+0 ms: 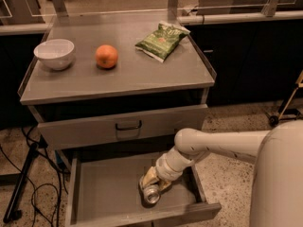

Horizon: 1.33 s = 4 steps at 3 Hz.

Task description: Place 7up can into middle drawer

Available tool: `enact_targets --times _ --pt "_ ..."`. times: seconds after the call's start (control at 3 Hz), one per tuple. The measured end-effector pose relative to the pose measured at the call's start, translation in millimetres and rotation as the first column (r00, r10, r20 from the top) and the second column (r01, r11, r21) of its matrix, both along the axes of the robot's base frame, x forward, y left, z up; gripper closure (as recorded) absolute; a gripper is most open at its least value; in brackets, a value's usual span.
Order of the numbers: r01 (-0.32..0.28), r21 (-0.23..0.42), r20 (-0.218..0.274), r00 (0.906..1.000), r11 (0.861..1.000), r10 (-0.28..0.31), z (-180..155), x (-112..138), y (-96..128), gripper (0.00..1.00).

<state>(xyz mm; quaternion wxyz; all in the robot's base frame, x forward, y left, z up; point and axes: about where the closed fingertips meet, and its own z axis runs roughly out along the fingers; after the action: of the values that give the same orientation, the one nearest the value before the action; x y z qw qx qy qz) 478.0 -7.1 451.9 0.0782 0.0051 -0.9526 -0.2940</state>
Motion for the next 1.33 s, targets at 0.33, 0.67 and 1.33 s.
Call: enact_targets --times 0.33,0.67,1.33 --pt "0.028 0.018 -0.002 0.9996 0.999 -0.028 -14 5 -3 1.0" --pt "0.053 0.047 -0.001 0.9986 0.997 -0.053 -30 10 -6 1.0" --pt "0.054 0.075 -0.015 0.9985 0.996 -0.053 -49 10 -4 1.0"
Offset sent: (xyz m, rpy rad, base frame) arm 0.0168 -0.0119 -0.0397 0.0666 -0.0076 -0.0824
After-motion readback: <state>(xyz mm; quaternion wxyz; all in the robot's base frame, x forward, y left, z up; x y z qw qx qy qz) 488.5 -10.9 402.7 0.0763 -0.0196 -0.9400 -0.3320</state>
